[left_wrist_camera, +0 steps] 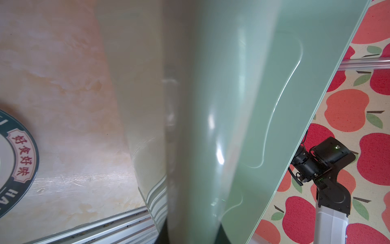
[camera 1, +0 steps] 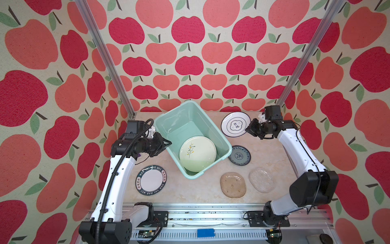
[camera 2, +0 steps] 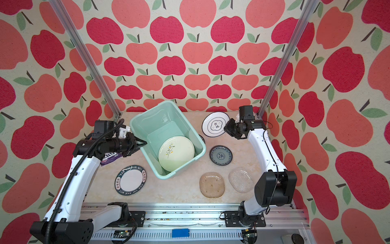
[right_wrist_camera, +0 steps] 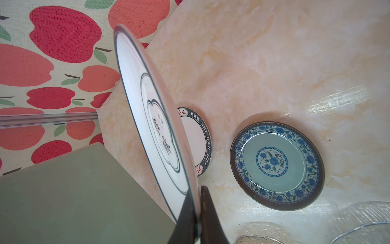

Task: Place the plates into the plastic bin on the countertop
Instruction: Place the plastic bin at the center of the table.

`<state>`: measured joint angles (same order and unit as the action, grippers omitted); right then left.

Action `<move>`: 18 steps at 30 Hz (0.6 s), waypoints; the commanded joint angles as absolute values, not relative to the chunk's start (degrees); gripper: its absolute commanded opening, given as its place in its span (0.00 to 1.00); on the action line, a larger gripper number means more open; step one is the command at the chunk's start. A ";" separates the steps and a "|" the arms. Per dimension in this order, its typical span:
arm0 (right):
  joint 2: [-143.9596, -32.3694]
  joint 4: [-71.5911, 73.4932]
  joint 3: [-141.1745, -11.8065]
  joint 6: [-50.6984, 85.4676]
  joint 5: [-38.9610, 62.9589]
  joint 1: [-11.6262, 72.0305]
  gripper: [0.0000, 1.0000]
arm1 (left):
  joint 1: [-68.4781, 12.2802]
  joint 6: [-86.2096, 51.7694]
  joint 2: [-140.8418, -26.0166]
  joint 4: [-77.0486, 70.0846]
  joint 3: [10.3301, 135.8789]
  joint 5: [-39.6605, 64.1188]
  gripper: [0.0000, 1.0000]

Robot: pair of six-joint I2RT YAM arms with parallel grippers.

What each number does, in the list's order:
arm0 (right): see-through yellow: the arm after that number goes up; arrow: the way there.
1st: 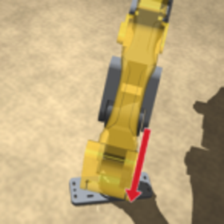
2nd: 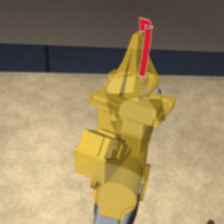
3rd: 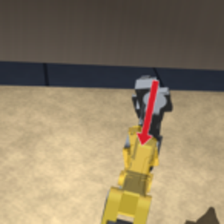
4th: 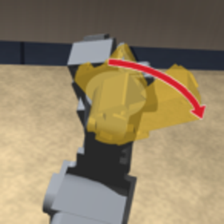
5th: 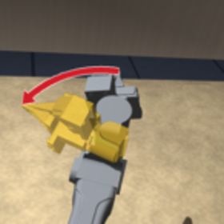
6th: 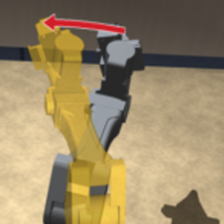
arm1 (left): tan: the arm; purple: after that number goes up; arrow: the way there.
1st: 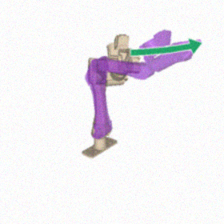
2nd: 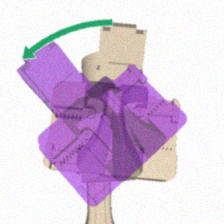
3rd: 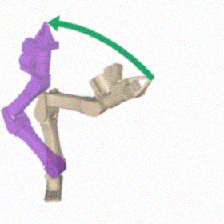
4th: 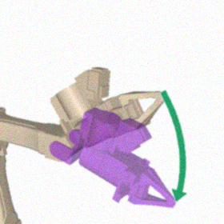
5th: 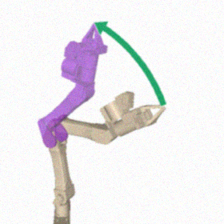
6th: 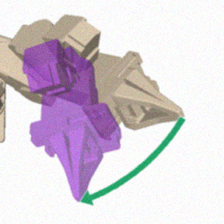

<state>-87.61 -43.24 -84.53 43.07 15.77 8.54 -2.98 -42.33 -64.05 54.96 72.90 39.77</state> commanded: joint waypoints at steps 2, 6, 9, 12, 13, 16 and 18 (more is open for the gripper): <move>-85.22 -43.17 -86.87 42.54 17.24 8.13 0.00 | -3.71 -42.42 -60.13 50.32 71.00 48.48 0.00; -85.03 -43.15 -86.90 42.29 17.64 8.10 0.00 | -4.96 -38.98 -59.84 55.10 69.07 48.30 0.00; -84.84 -43.32 -86.75 41.97 17.84 8.14 0.00 | -5.01 -38.71 -58.24 56.18 67.12 46.61 0.00; -84.48 -42.77 -86.15 42.31 18.00 8.13 0.00 | -5.01 -40.80 -56.53 54.15 64.50 45.56 0.00; -84.36 -42.34 -85.89 42.50 18.19 8.11 0.00 | -5.01 -41.58 -56.19 53.56 63.72 45.13 0.00; -84.20 -41.86 -85.69 42.75 18.44 8.14 0.00 | -5.00 -42.10 -55.77 53.21 62.49 44.15 0.00; -84.11 -42.01 -85.78 42.59 18.38 8.16 0.00 | -4.96 -42.40 -55.65 53.28 61.86 43.84 0.00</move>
<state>-86.26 -43.40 -84.86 43.09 16.71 8.49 -5.08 -39.62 -57.63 59.79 60.95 36.77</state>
